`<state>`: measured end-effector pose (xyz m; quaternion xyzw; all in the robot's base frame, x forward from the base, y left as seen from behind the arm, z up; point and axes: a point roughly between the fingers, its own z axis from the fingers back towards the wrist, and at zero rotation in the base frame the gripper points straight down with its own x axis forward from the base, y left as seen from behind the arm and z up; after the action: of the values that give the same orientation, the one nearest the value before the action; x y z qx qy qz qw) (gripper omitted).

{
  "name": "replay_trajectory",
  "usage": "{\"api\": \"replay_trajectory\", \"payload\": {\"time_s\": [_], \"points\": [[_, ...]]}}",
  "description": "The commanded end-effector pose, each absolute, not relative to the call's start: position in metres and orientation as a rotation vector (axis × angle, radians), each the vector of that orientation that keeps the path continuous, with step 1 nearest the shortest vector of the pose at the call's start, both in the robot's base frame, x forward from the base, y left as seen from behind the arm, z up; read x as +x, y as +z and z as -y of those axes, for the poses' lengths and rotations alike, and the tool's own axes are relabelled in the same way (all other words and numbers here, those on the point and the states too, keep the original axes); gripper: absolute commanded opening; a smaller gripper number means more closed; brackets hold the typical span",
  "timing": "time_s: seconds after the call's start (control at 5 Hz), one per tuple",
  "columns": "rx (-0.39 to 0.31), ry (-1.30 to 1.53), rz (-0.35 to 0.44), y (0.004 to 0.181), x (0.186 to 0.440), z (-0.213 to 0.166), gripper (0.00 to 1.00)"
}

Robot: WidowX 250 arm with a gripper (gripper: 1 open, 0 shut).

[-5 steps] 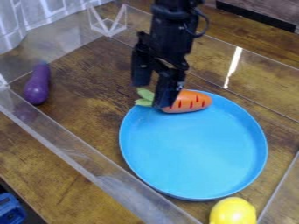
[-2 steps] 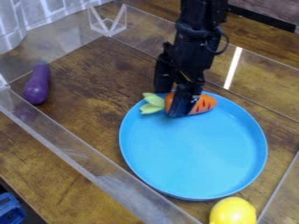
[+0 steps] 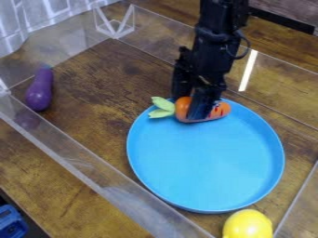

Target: Remove the carrot from the blue tray and put it on the table

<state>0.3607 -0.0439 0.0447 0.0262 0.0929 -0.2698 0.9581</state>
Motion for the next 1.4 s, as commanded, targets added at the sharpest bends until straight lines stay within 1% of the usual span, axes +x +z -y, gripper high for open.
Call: {"api": "replay_trajectory", "payload": {"time_s": [0.0,0.2,1.2], "points": [[0.057,-0.495,-0.137,0.0576,0.3749,0.0373,1.00],[0.056,-0.453,-0.148,0.0573,0.3788,0.0311,0.00],[0.049,-0.426,-0.168,0.0515,0.3794,0.0393,0.00]]}}
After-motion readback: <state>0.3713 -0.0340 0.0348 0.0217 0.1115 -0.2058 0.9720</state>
